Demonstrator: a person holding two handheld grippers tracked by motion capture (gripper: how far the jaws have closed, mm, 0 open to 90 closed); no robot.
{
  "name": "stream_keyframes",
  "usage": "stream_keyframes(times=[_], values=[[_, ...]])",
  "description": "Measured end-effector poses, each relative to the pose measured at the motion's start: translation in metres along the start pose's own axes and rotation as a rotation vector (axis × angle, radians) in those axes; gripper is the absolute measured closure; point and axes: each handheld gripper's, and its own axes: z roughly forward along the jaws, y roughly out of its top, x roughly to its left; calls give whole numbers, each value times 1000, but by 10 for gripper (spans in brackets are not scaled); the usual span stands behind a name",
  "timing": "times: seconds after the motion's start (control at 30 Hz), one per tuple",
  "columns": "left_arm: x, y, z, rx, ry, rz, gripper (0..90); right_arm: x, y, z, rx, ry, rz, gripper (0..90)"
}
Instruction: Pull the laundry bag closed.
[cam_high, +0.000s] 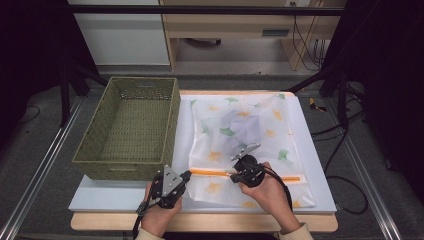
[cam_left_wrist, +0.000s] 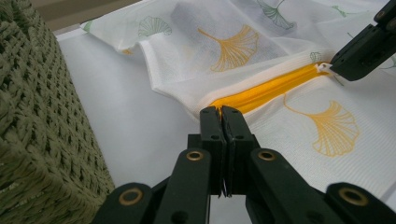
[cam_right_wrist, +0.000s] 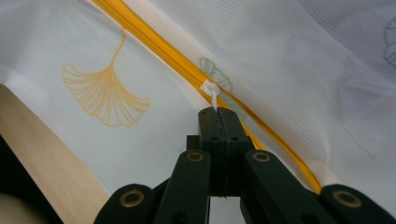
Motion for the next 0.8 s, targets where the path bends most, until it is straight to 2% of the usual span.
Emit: stream_keyframes(times=[0.43, 0.8], values=[[1, -1, 0, 2, 4, -6, 885, -16, -10, -7, 0, -4, 42, 900], [1, -1, 0, 3, 5, -4, 886, -20, -14, -9, 4, -11, 51, 900]])
